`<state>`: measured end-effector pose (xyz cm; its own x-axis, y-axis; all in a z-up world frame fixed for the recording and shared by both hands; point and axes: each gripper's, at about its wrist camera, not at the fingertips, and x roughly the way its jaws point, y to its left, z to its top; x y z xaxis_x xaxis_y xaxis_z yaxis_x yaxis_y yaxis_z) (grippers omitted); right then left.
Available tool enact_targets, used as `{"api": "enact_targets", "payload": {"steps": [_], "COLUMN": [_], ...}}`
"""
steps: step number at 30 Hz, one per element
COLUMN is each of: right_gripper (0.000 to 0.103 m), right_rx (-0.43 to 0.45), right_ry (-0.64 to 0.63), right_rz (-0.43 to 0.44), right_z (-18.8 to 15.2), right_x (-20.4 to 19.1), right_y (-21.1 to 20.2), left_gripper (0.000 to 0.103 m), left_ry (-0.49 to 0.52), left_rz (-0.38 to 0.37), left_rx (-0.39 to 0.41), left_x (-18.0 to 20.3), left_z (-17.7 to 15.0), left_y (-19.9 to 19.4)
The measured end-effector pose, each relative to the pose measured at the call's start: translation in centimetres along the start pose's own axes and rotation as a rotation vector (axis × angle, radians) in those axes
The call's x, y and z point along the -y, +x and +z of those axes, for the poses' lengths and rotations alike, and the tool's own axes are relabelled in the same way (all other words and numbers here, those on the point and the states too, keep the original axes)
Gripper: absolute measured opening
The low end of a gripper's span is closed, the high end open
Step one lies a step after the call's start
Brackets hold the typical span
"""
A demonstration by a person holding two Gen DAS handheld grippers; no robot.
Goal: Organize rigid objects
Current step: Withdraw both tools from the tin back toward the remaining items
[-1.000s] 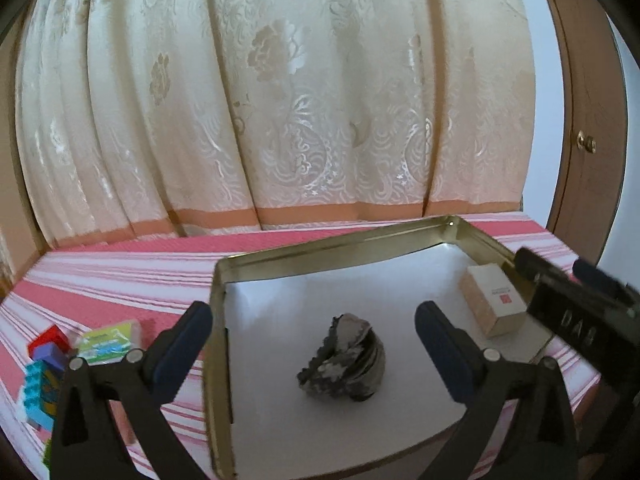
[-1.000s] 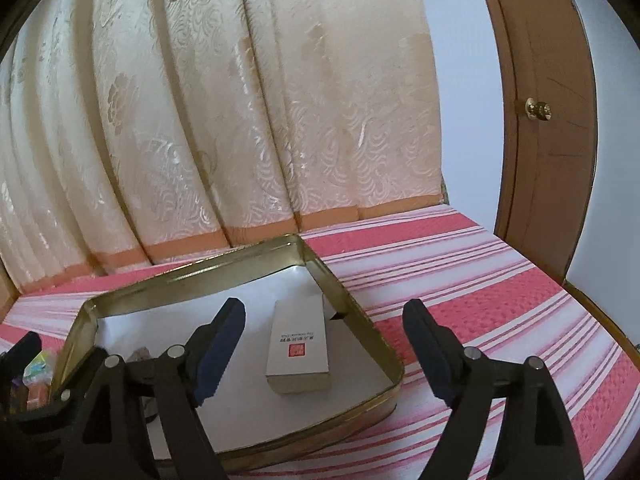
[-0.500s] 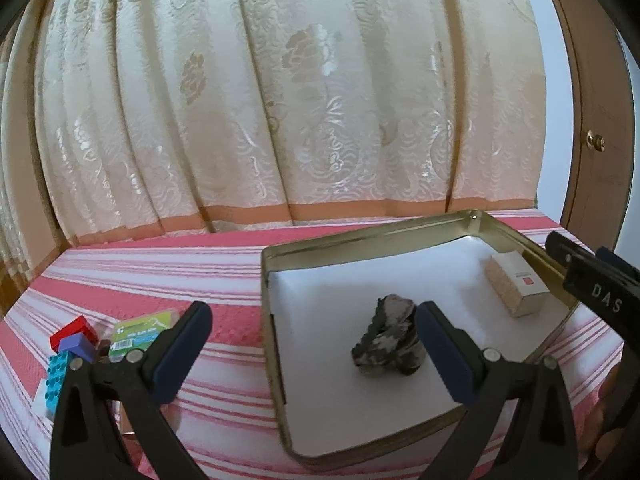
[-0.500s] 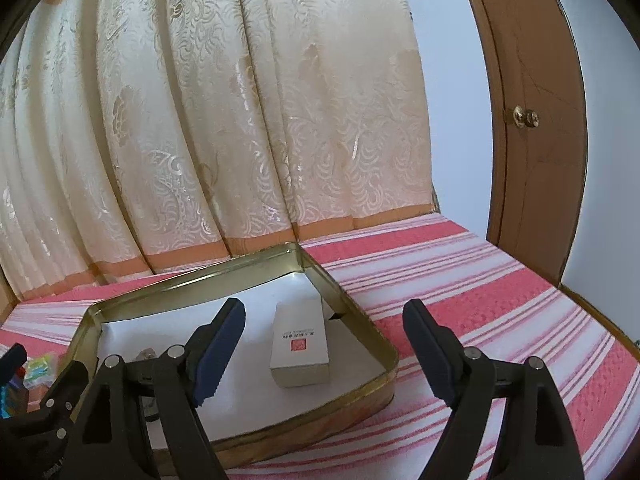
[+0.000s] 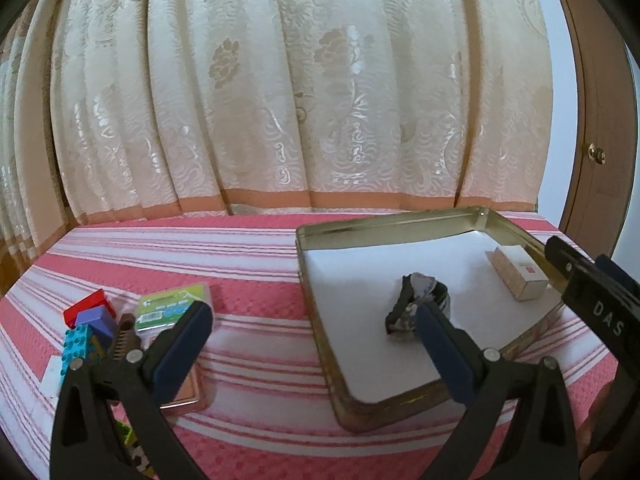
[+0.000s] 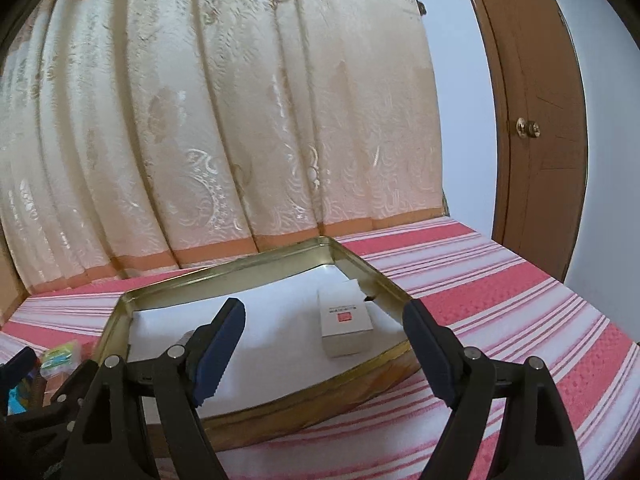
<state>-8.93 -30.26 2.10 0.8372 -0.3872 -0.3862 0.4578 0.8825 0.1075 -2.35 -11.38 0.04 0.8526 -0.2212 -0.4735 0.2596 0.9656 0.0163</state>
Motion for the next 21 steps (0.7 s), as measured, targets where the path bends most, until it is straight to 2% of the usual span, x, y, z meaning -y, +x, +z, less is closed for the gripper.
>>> {"api": "enact_targets", "payload": {"steps": [11,21], "right_gripper": [0.083,0.083], "right_rx": [0.003,-0.002], "right_ry": [-0.008,-0.047], "right_rz": [0.045,0.126], "right_z": [-1.3,-2.7], "right_x": [-2.3,-5.7], "right_y": [-2.4,-4.3], "left_gripper": [0.102,0.102], "left_ry": [-0.012,-0.016], "left_rz": [-0.006,0.034], "left_rx": [0.011,0.008], "left_x": [-2.1,-5.4], "left_z": [-1.0,-2.0], "left_y": [-1.9,-4.0]}}
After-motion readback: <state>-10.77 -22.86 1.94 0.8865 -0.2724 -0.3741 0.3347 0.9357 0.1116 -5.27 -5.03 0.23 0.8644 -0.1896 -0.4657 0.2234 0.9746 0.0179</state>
